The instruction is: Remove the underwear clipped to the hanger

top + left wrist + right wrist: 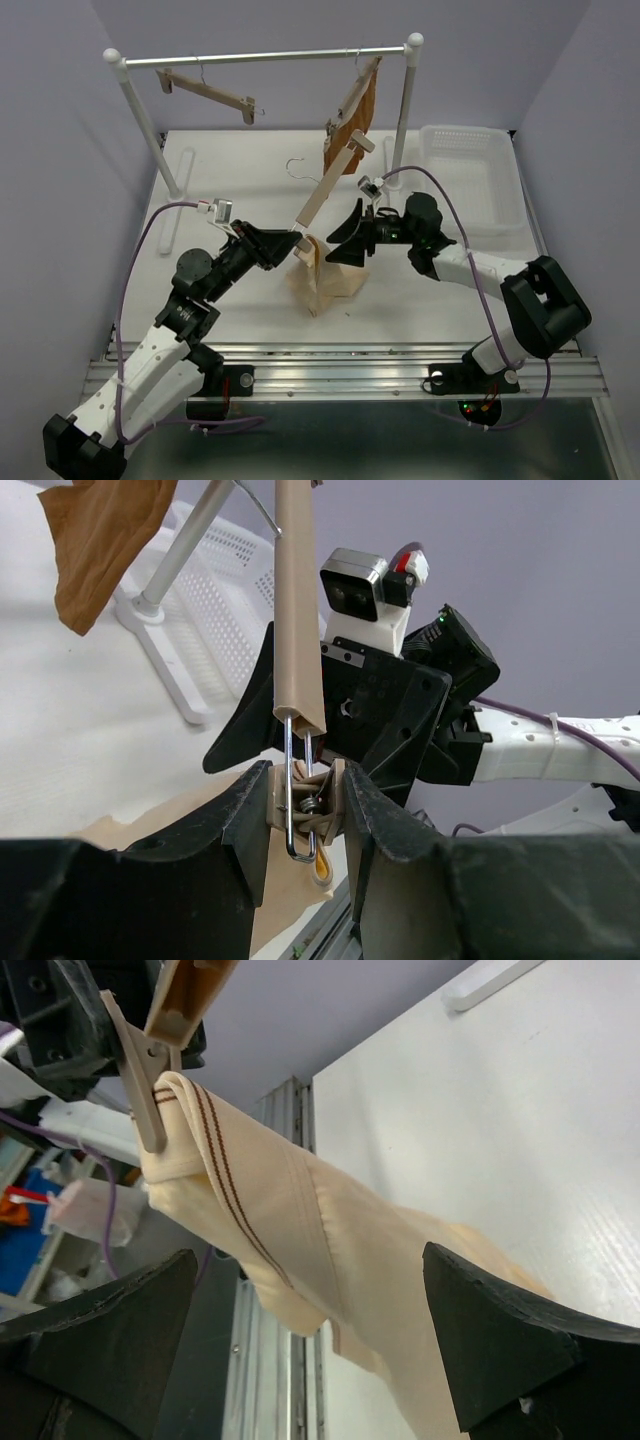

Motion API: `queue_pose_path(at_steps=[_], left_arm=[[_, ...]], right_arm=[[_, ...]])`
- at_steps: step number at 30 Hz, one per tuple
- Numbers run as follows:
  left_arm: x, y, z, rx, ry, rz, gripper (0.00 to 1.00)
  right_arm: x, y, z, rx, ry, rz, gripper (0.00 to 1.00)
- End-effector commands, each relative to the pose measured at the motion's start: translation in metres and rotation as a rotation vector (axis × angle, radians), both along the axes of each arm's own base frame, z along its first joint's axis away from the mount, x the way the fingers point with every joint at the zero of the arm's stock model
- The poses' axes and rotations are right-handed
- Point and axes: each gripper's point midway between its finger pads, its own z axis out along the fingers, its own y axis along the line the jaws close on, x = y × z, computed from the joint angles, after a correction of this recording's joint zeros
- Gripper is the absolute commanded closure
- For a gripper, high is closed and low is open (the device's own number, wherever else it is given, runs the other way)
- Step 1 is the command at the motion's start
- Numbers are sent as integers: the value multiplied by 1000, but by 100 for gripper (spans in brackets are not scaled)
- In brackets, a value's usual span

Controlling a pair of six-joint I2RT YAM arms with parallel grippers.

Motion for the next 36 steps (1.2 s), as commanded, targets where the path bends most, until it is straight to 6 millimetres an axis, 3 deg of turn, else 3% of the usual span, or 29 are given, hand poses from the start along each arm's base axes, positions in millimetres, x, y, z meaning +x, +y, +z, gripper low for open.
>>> queue_pose_path(at_steps=[1,6,15,17,18,20,23,24,27,30,36], left_arm=[[-13,6,42,-65,-166,-13,100],[-17,9,43,-77,-174,-11,100],[-14,9,38,-96,-135,-1,100],[-11,11,36,-105,-124,19,100],[-10,12,36,-110,-123,26,100],[-10,16,36,-132,-129,46,100],[-11,20,42,-170,-148,60,100],[-11,21,39,-172,-144,65,100],[-11,23,39,-188,-143,76,100],[-11,28,41,-212,-143,98,100],[-14,40,44,-255,-162,142,100]], right_arm=[[-3,2,23,25,-273,3,0],[-20,13,41,90,-345,49,0],[-25,40,57,155,-378,62,1],[-32,47,57,170,-357,81,9],[-26,48,58,174,-344,42,32],[-25,47,59,174,-332,28,58],[-16,46,51,143,-294,-36,79],[-9,44,53,141,-283,-89,99],[6,38,48,99,-255,-201,99],[22,27,24,-24,-196,-321,99],[36,4,3,-119,-128,-483,99]])
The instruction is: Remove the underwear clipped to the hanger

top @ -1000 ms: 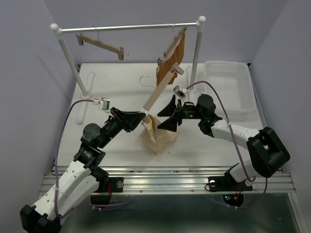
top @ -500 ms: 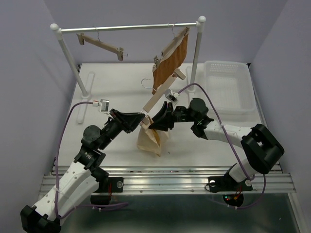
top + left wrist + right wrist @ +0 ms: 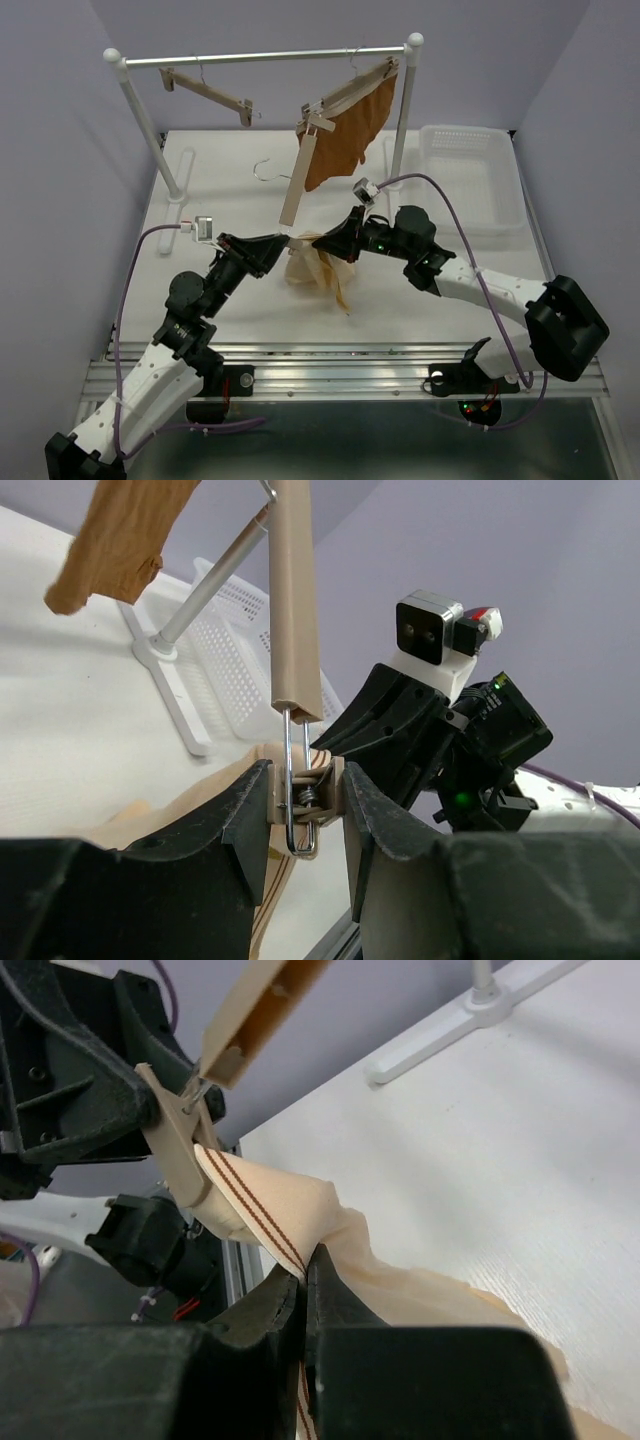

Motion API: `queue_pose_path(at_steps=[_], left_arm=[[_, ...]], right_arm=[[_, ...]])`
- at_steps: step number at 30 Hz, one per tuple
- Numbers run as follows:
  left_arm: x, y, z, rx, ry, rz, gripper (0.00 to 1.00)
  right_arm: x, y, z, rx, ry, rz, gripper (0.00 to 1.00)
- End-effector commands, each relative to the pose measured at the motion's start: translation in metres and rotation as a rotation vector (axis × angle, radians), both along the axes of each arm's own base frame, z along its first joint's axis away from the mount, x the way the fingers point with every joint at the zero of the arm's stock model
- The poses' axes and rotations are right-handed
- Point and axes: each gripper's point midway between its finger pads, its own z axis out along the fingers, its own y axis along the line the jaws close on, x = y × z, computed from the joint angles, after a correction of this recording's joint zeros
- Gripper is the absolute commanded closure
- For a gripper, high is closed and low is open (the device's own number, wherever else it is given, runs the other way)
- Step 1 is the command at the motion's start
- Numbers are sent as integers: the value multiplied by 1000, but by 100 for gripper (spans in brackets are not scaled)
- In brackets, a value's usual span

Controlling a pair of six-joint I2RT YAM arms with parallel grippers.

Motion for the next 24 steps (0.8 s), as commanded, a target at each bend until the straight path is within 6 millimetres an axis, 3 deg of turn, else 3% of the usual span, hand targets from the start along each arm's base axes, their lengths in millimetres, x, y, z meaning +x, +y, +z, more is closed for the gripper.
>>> queue_pose_path(at_steps=[1,11,14,17,18,19,20,21,24], left_arm=[[-11,15,46,-126,-143,36,100],[-3,18,35,-104,-82,75,100],[-3,17,34,-94,-85,69,100],[0,19,31,-90,-70,87,100],[0,21,31,-94,-64,95,100],[1,22,29,-90,-59,101,100],[0,22,30,-84,-68,102,100],[0,23,30,-85,-66,107,100],[0,26,31,-72,-73,124,100]], right_arm=[[29,-26,-25,-87,63,-230,99],[37,-36,-20,-111,120,-301,99],[50,-51,-8,-106,117,-395,99],[70,-79,21,-100,97,-566,99],[87,-101,28,-105,93,-708,99],[90,-118,30,-137,102,-779,99],[100,-137,48,-129,80,-896,99],[101,-143,53,-137,77,-909,99],[115,-191,75,-169,47,-1097,99]])
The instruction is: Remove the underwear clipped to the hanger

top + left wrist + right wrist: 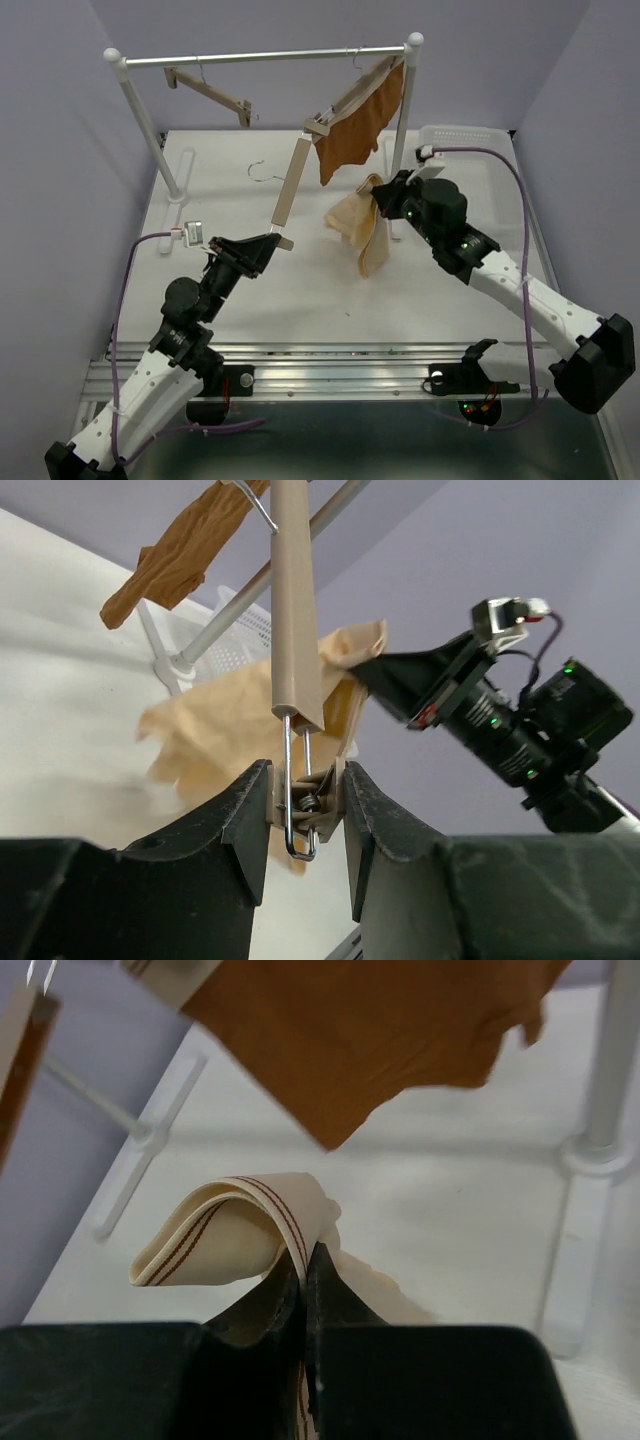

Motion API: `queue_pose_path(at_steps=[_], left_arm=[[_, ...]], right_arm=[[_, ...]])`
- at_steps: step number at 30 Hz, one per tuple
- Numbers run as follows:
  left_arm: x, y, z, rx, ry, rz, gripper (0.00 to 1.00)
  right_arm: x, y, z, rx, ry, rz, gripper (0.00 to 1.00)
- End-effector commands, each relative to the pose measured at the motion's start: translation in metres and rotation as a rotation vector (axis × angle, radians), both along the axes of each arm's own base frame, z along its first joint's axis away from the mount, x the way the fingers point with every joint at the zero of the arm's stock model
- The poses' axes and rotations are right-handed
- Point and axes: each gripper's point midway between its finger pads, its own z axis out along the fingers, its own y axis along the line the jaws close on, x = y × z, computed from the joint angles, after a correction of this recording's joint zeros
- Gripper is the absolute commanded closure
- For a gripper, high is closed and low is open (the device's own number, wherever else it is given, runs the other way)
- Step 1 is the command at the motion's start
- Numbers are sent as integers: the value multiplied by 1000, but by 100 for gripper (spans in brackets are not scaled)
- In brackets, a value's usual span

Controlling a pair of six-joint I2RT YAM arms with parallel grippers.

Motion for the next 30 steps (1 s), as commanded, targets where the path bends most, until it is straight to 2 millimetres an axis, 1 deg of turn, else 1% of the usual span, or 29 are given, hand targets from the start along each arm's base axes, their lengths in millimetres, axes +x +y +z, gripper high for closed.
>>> queue_pose_path(at_steps=[1,2,3,4,5,6,7,8,9,10,11,12,13,14,15,16,17,18,19,20,21,22,23,24,25,26,27,29,30], left_arm=[[-4,12,36,-24,-105,47,100],[-6,12,38,-16,-115,47,100],[-6,13,40,-9,-121,50,100],[-6,14,40,15,-127,56,100],[-8,15,46,22,-139,59,100],[-8,16,47,34,-140,65,100],[-8,18,48,52,-140,75,100],[-8,21,49,91,-141,94,100],[-9,22,50,107,-139,96,100],[-11,24,51,127,-146,101,100],[-13,26,49,155,-142,107,100],[-17,30,57,171,-165,115,100],[-22,33,59,187,-173,119,100],[-22,40,62,189,-174,153,100],[-26,45,71,200,-199,167,100],[-29,48,71,213,-199,175,100],[-32,53,78,211,-207,192,100],[-33,55,79,226,-212,199,100],[-33,56,78,236,-205,203,100],[-36,59,82,233,-212,209,100],[-36,59,82,233,-211,208,100],[-37,59,83,234,-213,208,100],[-37,58,83,233,-214,204,100],[-38,58,84,230,-216,202,100],[-38,58,84,224,-213,197,100],[-38,56,84,224,-214,191,100],[-39,55,85,221,-218,185,100],[-42,54,87,210,-228,174,100],[-42,54,87,211,-229,171,100]], right_arm=[[27,-82,55,-63,-79,-350,99],[34,-99,61,-63,-81,-398,99],[38,-106,74,-55,-98,-417,99],[41,-115,76,-60,-93,-441,99],[49,-131,77,-84,-93,-485,99],[52,-139,80,-94,-95,-516,99],[55,-154,85,-107,-98,-582,99],[57,-163,95,-126,-118,-609,99],[63,-178,96,-137,-115,-660,99],[66,-188,99,-145,-118,-691,99],[68,-196,107,-146,-130,-709,99],[71,-204,109,-153,-132,-731,99],[78,-221,107,-168,-122,-772,99],[82,-229,113,-170,-131,-784,99],[87,-237,112,-185,-126,-794,99],[99,-250,101,-201,-99,-811,99],[106,-254,101,-208,-97,-802,99],[114,-253,96,-209,-85,-772,99],[119,-257,89,-217,-67,-776,99],[130,-267,78,-236,-40,-795,99],[135,-272,67,-247,-15,-807,99],[142,-275,64,-247,-2,-797,99],[154,-276,46,-261,38,-780,99],[158,-279,37,-257,60,-778,99],[163,-277,29,-260,83,-766,99],[166,-277,21,-268,102,-762,95],[172,-278,4,-277,137,-767,93],[175,-291,-10,-308,173,-819,93],[177,-294,-16,-321,187,-834,94]])
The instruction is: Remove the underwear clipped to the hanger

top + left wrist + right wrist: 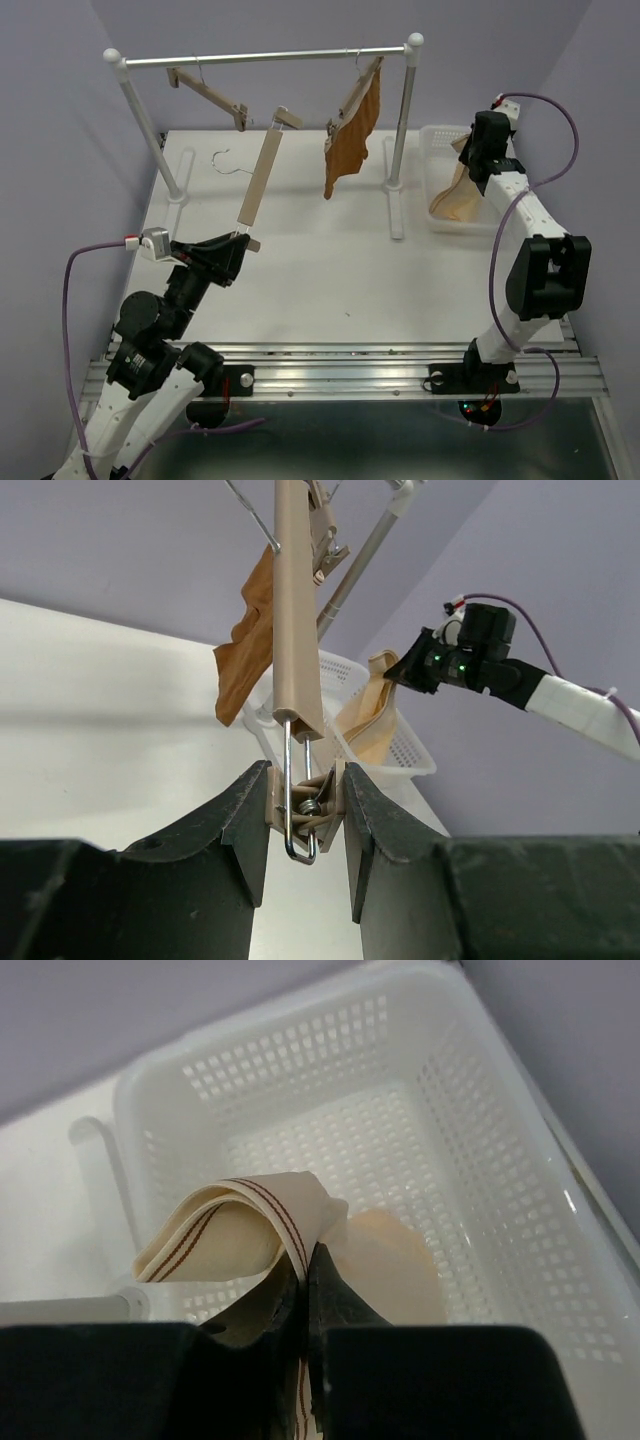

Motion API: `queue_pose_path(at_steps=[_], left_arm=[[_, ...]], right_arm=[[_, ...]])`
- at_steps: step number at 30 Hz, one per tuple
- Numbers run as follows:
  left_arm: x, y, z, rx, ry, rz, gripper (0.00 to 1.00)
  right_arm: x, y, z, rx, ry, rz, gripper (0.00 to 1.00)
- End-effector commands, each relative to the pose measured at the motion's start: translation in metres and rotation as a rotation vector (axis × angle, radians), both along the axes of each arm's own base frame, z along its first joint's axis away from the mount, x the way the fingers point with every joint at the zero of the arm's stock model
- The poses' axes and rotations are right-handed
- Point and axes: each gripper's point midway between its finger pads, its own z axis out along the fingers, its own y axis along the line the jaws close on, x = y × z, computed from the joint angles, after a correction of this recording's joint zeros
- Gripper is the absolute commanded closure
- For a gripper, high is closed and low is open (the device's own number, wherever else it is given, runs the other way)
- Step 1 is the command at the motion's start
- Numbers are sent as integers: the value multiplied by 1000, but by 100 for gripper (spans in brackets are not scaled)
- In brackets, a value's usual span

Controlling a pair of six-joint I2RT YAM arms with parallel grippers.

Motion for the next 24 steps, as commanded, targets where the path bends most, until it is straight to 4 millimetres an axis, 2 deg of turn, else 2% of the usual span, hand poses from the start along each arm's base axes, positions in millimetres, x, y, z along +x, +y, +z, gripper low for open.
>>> queue_pose_path(at_steps=[1,2,4,6,8,9,10,11,12,13,14,15,16,18,19,21,22,24], left_arm=[[-9,3,27,-34,-89,-10,100],[-11,3,27,-33,-91,-16,100],[-12,3,28,-35,-92,-19,100],[-12,2,28,-35,-93,-23,100],[-13,2,27,-37,-93,-26,100],[-16,-3,27,-31,-97,-56,100],[-16,-4,26,-35,-93,-63,100],[-18,-6,27,-39,-103,-78,100],[-17,-8,24,-44,-96,-85,100],[-17,-10,23,-50,-97,-95,100],[-21,-11,28,-74,-118,-114,100],[-19,-14,23,-78,-110,-123,100],[-19,-16,23,-87,-113,-136,100],[-18,-23,22,-111,-116,-170,100],[-16,-27,23,-118,-120,-182,100],[-15,-35,18,-125,-109,-225,100],[-15,-39,17,-127,-110,-242,100],[-12,-46,14,-127,-99,-267,100]], right_arm=[[12,-13,-5,-29,26,-52,94],[12,-16,-14,-28,56,-53,93],[17,-7,-23,-12,90,1,54],[13,3,-29,18,108,53,11],[7,22,-11,72,66,145,1],[3,31,-2,93,49,193,0],[-3,52,4,152,34,294,0],[-16,64,34,179,-34,358,0],[-26,78,49,222,-80,424,0],[-40,90,40,266,-83,478,0],[-61,111,86,288,-224,607,0],[-72,124,106,312,-311,681,0],[-92,143,102,356,-315,794,0],[-126,174,128,398,-375,953,0],[-149,198,134,415,-381,1120,0],[-177,227,144,469,-383,1261,0],[-194,254,154,473,-429,1356,0],[-209,278,153,506,-437,1406,0]])
